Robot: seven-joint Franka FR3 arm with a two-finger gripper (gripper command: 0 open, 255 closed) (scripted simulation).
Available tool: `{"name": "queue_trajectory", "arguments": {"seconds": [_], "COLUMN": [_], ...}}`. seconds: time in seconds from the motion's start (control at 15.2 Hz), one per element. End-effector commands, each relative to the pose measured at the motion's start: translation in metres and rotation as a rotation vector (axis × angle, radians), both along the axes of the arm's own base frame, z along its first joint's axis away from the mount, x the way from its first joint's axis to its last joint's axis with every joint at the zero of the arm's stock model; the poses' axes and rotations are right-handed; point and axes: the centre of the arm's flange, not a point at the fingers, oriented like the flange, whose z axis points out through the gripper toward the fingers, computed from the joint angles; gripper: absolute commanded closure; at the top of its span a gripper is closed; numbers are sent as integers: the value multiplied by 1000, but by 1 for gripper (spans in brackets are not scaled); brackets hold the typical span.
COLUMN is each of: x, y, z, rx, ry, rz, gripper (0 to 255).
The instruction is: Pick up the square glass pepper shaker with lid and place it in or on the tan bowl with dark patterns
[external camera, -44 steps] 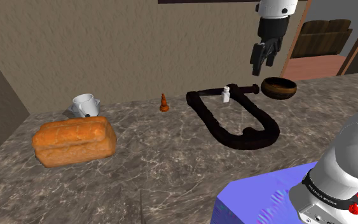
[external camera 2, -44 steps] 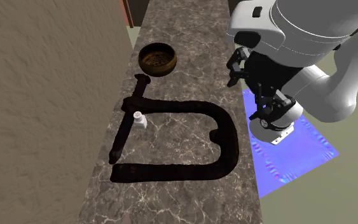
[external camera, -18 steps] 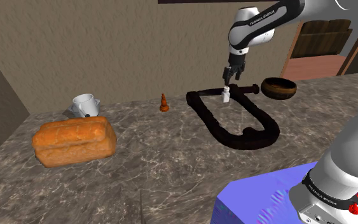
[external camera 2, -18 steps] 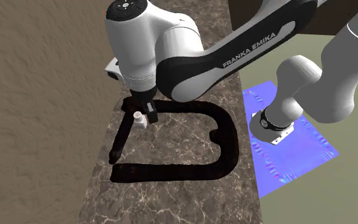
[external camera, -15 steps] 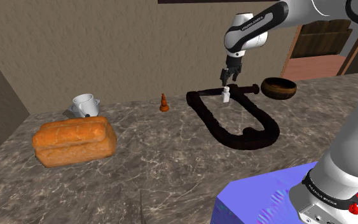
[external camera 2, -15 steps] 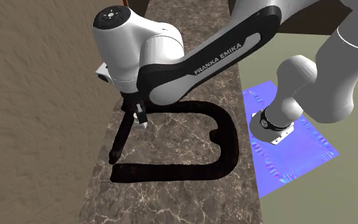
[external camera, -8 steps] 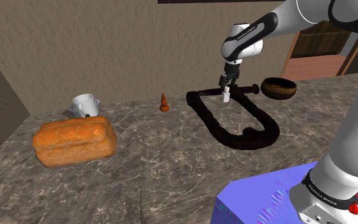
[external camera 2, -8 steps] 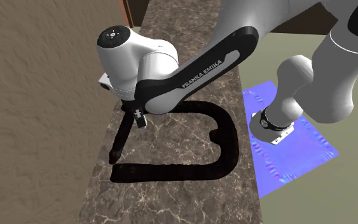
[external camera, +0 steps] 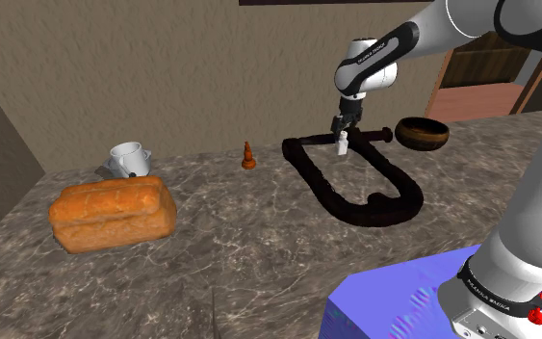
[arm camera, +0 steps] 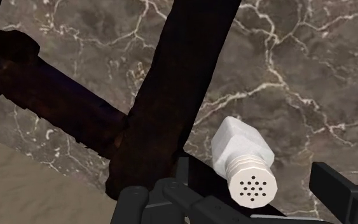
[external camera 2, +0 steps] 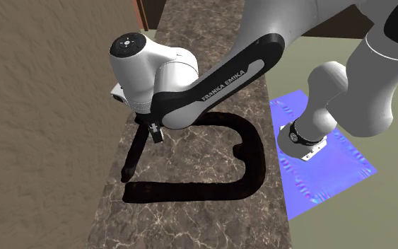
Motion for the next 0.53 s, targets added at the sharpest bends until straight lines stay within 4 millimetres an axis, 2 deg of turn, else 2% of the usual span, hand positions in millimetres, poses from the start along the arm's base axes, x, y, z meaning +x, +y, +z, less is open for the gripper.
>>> {"name": "queue_trajectory", "arguments": {"seconds": [0.0,0.07,0.46], "x": [0,0,0], "y": [0,0,0], "z": [0,0,0], "rx": [0,0,0], "ry": [0,0,0], "rz": [0,0,0], "gripper": [0,255,255]}}
